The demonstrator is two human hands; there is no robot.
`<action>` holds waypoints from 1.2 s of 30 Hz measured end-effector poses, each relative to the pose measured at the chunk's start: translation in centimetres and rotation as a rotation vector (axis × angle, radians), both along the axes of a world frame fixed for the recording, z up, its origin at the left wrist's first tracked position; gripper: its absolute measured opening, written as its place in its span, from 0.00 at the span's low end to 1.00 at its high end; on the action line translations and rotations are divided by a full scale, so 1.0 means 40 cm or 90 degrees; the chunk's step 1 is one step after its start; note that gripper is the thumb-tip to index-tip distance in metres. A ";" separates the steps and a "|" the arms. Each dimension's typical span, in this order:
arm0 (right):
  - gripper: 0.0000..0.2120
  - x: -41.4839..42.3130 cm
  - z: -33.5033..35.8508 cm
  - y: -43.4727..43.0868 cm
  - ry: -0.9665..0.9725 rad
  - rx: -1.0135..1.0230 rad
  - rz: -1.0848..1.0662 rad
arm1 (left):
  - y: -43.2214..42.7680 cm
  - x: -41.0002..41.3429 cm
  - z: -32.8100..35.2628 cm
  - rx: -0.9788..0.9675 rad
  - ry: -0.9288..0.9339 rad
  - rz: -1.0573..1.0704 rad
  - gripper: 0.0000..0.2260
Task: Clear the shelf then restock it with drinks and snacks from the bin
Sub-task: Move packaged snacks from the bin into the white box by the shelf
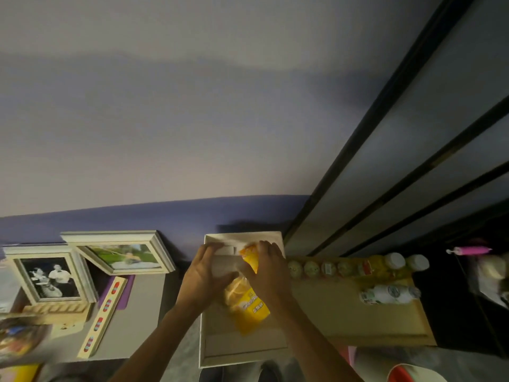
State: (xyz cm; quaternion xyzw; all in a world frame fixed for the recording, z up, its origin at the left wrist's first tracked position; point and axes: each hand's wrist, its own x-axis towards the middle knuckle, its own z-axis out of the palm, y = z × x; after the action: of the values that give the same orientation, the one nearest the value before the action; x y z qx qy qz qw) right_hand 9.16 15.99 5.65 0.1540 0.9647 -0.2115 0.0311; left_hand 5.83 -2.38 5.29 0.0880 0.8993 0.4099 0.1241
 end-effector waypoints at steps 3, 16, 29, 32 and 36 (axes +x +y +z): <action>0.34 0.006 0.066 -0.003 -0.013 -0.033 0.004 | -0.036 -0.006 0.052 0.003 0.026 -0.016 0.33; 0.43 0.039 0.500 -0.170 0.046 -0.035 0.191 | -0.371 0.084 0.425 -0.035 0.169 0.106 0.41; 0.49 0.194 0.757 -0.607 0.144 -0.036 0.527 | -0.832 0.632 0.702 -0.276 0.248 0.454 0.46; 0.48 0.257 0.765 -0.741 0.150 -0.046 0.582 | -0.931 0.764 0.718 -0.296 0.224 0.521 0.46; 0.47 0.374 0.775 -0.956 0.137 -0.051 0.696 | -1.071 0.953 0.717 -0.307 0.203 0.631 0.44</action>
State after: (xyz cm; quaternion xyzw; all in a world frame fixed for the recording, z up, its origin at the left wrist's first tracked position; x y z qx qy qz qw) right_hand 24.11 -22.25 36.65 -0.3923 0.8931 -0.2158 0.0432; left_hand 43.96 -45.22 33.95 -0.3139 0.9088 0.1843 -0.2037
